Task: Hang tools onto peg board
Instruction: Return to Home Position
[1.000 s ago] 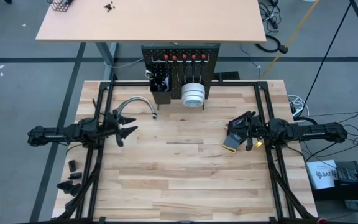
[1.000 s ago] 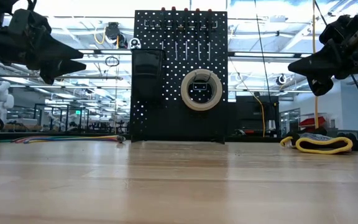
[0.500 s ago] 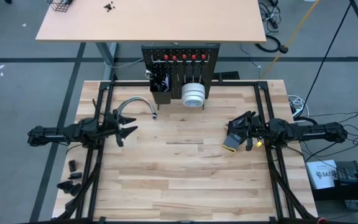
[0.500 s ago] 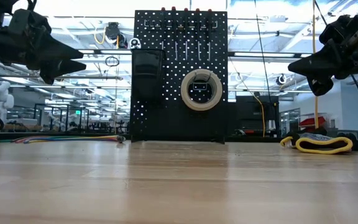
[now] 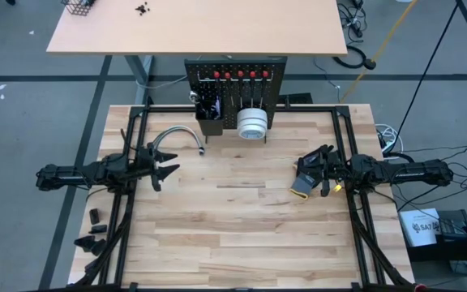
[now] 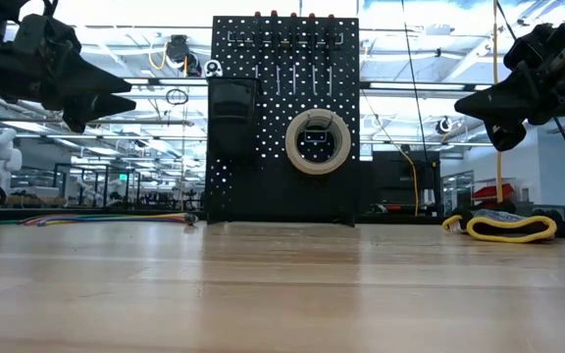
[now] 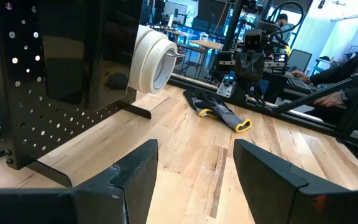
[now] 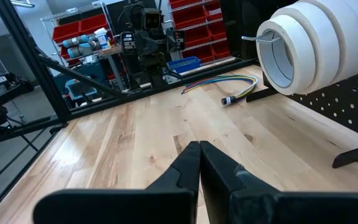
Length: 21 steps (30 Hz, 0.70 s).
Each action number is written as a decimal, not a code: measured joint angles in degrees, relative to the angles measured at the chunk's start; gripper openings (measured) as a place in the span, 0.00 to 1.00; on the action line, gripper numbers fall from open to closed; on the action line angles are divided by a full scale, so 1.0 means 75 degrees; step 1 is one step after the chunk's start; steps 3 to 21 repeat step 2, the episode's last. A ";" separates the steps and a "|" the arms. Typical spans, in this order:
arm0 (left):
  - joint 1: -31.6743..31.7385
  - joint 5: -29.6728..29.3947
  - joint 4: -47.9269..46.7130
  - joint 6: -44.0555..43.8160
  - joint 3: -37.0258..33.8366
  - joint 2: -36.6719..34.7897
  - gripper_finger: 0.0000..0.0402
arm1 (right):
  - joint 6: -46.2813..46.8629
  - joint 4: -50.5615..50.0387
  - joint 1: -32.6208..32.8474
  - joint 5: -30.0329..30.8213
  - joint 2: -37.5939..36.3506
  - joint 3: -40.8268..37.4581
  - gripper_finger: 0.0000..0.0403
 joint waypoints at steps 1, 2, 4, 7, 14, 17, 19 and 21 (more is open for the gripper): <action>0.0002 0.0000 0.0000 0.0000 0.0000 0.0002 0.53 | -0.0002 0.0000 0.0000 0.0001 0.0000 0.0000 0.02; -0.0001 0.0000 0.0000 0.0000 0.0000 0.0003 0.53 | 0.0001 0.0000 0.0000 0.0001 0.0000 0.0000 0.02; -0.0001 0.0000 0.0000 0.0000 0.0000 0.0003 0.53 | 0.0001 0.0000 0.0000 0.0001 0.0000 0.0000 0.02; -0.0001 0.0000 0.0000 0.0000 0.0000 0.0003 0.53 | 0.0001 0.0000 0.0000 0.0001 0.0000 0.0000 0.02; -0.0001 0.0000 0.0000 0.0000 0.0000 0.0003 0.53 | 0.0001 0.0000 0.0000 0.0001 0.0000 0.0000 0.02; -0.0001 0.0000 0.0000 0.0000 0.0000 0.0003 0.53 | 0.0001 0.0000 0.0000 0.0001 0.0000 0.0000 0.02; -0.0001 0.0000 0.0000 0.0000 0.0000 0.0003 0.53 | 0.0001 0.0000 0.0000 0.0001 0.0000 0.0000 0.02; -0.0001 0.0000 0.0000 0.0000 0.0000 0.0003 0.53 | 0.0001 0.0000 0.0000 0.0001 0.0000 0.0000 0.02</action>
